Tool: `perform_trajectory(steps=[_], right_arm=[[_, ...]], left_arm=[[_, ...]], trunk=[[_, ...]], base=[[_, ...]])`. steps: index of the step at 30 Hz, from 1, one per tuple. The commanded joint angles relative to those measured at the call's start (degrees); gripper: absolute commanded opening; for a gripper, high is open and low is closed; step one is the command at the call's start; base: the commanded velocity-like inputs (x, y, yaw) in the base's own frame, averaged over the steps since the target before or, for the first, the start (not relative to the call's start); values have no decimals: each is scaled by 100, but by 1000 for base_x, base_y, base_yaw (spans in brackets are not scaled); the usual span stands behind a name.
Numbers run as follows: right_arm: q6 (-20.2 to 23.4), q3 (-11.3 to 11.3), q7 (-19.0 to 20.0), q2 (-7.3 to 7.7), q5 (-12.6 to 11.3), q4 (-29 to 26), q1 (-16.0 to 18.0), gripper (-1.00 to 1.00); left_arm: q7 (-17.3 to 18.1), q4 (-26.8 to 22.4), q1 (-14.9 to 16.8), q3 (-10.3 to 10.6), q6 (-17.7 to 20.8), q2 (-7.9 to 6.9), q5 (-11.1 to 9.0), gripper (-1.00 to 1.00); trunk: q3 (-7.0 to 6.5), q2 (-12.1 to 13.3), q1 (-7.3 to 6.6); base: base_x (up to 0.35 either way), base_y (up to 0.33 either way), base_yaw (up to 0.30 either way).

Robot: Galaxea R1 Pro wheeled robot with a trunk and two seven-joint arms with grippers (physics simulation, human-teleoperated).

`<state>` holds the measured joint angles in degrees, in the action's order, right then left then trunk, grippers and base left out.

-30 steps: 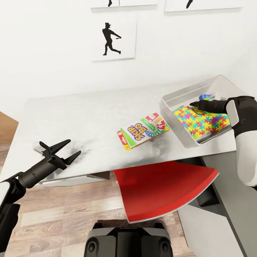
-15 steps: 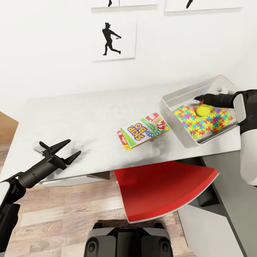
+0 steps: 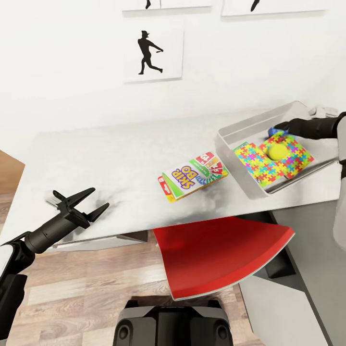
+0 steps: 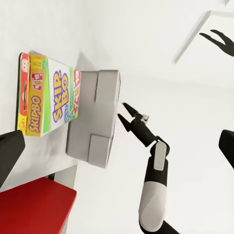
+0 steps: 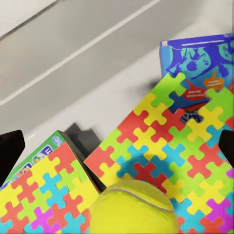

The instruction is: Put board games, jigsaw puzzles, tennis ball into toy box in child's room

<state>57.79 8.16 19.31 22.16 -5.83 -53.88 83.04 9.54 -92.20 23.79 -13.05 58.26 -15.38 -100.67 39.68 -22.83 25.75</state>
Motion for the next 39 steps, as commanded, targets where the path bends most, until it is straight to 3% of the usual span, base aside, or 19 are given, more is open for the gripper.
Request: perform_trajectory(steps=[1, 6, 10, 16, 17, 22, 28, 35, 39], right_arm=[[89, 6, -20, 9, -49, -53, 3, 100], [221, 14, -15, 38, -53, -341, -8, 100], [221, 16, -8, 144, -85, -707, -57, 100], [221, 15, 62, 362, -382, -1455, -267, 100], [221, 18, 112, 418, -611, -1784, -384, 100], [221, 37, 178, 601, -1182, -2663, -652, 100], [221, 47, 204, 782, -1891, -3296, -762, 100], [221, -18, 212, 784, -2699, -3539, -749, 100], [221, -178, 211, 707, -2837, -3572, -713, 100]], left_arm=[[58, 3, 3, -4, 18, -1, 56, 100], [60, 2, 3, -4, 18, -1, 56, 100], [59, 1, 3, -4, 18, -1, 56, 100], [57, 1, 3, -4, 19, -1, 56, 100], [57, 3, 3, -4, 19, -1, 56, 100], [57, 1, 3, -4, 17, -1, 56, 100], [57, 2, 3, -9, 16, -1, 56, 100], [60, 4, 1, -12, 18, -1, 56, 100], [58, 7, 3, -13, 17, -1, 56, 100]], trunk=[[7, -8, 3], [7, -8, 3], [7, -8, 3], [7, -8, 3], [7, -8, 3], [7, -8, 3], [7, -8, 3], [7, -8, 3], [7, -8, 3]], base=[[0, 0, 0], [0, 0, 0], [0, 0, 0], [0, 0, 0], [0, 0, 0], [0, 0, 0], [0, 0, 0], [0, 0, 0], [0, 0, 0]])
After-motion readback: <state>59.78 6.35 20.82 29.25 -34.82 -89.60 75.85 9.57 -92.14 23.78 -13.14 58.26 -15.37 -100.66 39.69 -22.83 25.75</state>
